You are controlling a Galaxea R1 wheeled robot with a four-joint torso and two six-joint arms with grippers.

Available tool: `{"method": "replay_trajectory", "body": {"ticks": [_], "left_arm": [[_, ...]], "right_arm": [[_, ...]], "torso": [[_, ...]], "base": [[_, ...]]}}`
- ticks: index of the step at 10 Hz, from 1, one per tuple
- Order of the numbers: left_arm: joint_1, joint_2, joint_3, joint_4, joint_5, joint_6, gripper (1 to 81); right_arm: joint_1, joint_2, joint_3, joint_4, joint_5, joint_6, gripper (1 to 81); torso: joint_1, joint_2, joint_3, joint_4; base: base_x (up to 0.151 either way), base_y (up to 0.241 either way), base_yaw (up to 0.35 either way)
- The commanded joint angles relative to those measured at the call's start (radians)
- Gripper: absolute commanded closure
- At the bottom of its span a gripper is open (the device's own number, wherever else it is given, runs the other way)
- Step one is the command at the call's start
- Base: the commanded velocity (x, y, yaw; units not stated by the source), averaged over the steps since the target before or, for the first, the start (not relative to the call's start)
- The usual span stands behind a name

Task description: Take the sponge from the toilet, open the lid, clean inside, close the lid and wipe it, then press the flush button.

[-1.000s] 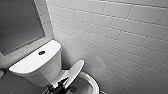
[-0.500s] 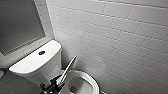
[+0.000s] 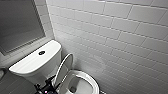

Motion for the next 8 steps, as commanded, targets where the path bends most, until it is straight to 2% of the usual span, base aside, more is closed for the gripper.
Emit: {"method": "replay_trajectory", "body": {"ticks": [1,3,5,8], "left_arm": [[-0.1,-0.032,-0.065,0.044,0.016,-0.099,1.0],[-0.135,-0.018,-0.12,0.044,0.016,-0.13,1.0],[-0.146,-0.049,-0.139,0.05,0.01,-0.147,1.0],[-0.103,-0.101,-0.128,0.124,-0.071,-0.152,1.0]], "right_arm": [[-0.022,-0.019,0.017,-0.02,-0.076,-0.002,81.1],[-0.025,-0.013,0.017,-0.02,-0.094,-0.002,81.1],[-0.028,-0.014,0.02,-0.02,-0.094,-0.002,81.1],[-0.03,-0.011,0.021,-0.02,-0.094,-0.002,81.1]], "torso": [[0.0,0.0,0.0,0.0],[0.0,0.0,0.0,0.0],[0.0,0.0,0.0,0.0],[0.0,0.0,0.0,0.0]], "base": [[0.0,0.0,0.0],[0.0,0.0,0.0],[0.0,0.0,0.0],[0.0,0.0,0.0]]}}
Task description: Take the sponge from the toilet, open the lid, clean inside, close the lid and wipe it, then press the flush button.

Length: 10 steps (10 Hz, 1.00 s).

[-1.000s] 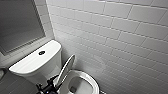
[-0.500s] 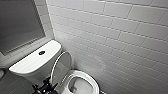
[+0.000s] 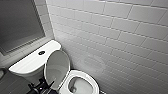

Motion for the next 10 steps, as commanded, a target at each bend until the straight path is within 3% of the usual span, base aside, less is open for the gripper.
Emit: {"method": "replay_trajectory", "body": {"ticks": [1,7,10], "left_arm": [[-0.061,-0.103,0.028,0.125,-0.104,0.032,1.0],[0.083,-0.113,0.048,0.183,-0.201,0.018,1.0],[0.175,-0.084,0.054,0.336,-0.219,0.018,1.0]], "right_arm": [[-0.03,-0.028,0.021,-0.021,-0.073,-0.002,81.1],[-0.027,-0.028,0.023,-0.021,-0.073,-0.002,81.1],[-0.021,-0.023,0.023,-0.021,-0.074,-0.002,81.1]], "torso": [[0.0,0.0,0.0,0.0],[0.0,0.0,0.0,0.0],[0.0,0.0,0.0,0.0]], "base": [[0.0,0.0,0.0],[0.0,0.0,0.0],[0.0,0.0,0.0]]}}
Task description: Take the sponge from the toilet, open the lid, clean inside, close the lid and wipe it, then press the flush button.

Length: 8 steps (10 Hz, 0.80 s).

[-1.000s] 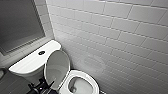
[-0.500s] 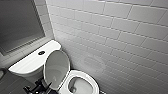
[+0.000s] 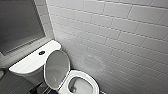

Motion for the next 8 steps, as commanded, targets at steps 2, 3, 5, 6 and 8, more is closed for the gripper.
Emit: {"method": "replay_trajectory", "body": {"ticks": [2,3,5,6,8], "left_arm": [[0.005,-0.02,0.032,0.214,-0.012,0.004,1.0],[0.026,-0.026,0.033,0.232,-0.014,0.004,1.0],[0.065,-0.031,0.023,0.336,0.004,0.019,1.0],[0.077,-0.025,-0.028,0.527,0.116,0.033,1.0],[0.085,-0.008,-0.144,0.981,0.284,0.019,1.0]], "right_arm": [[-0.023,-0.022,0.022,-0.025,-0.074,-0.002,81.1],[-0.024,-0.023,0.019,-0.028,-0.073,-0.001,81.1],[-0.02,-0.025,0.022,-0.028,-0.071,-0.001,81.1],[-0.017,-0.029,0.025,-0.029,-0.07,-0.001,81.1],[-0.004,-0.043,0.053,-0.04,-0.073,-0.002,81.1]], "torso": [[0.0,0.0,0.0,0.0],[0.0,0.0,0.0,0.0],[0.0,0.0,0.0,0.0],[0.0,0.0,0.0,0.0],[0.0,0.0,0.0,0.0]], "base": [[0.0,0.0,0.0],[0.0,0.0,0.0],[0.0,0.0,0.0],[0.0,0.0,0.0],[0.0,0.0,0.0]]}}
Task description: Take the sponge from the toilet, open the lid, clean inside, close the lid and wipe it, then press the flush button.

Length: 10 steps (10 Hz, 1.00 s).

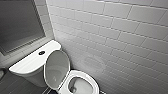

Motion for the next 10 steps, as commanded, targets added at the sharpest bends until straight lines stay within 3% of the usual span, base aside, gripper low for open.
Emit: {"method": "replay_trajectory", "body": {"ticks": [1,3,4,6,9,10], "left_arm": [[-0.049,-0.026,-0.132,0.696,0.224,-0.004,1.0],[-0.031,0.01,-0.156,1.048,0.408,-0.021,1.0],[-0.005,0.026,-0.173,1.138,0.489,-0.049,1.0],[0.046,0.044,-0.233,1.256,0.48,-0.049,1.0],[0.093,0.06,-0.285,1.268,0.459,-0.052,1.0],[0.095,0.064,-0.3,1.27,0.439,-0.052,1.0]], "right_arm": [[0.001,-0.045,0.043,-0.073,-0.074,0.0,81.1],[0.019,-0.063,0.041,-0.116,-0.072,0.0,81.1],[0.018,-0.063,0.041,-0.124,-0.069,-0.001,81.1],[0.019,-0.041,0.038,-0.148,-0.063,-0.001,81.1],[0.016,-0.031,0.035,-0.151,-0.06,-0.001,81.1],[0.014,-0.028,0.029,-0.15,-0.058,0.0,81.1]], "torso": [[0.0,0.0,0.0,0.0],[0.0,0.0,0.0,0.0],[0.0,0.0,0.0,0.0],[0.0,0.0,0.0,0.0],[0.0,0.0,0.0,0.0],[-0.064,0.1,0.0,0.0]], "base": [[0.0,0.0,0.0],[0.0,0.0,0.0],[0.0,0.0,0.0],[0.0,0.0,0.0],[0.0,0.0,0.0],[0.0,0.0,0.0]]}}
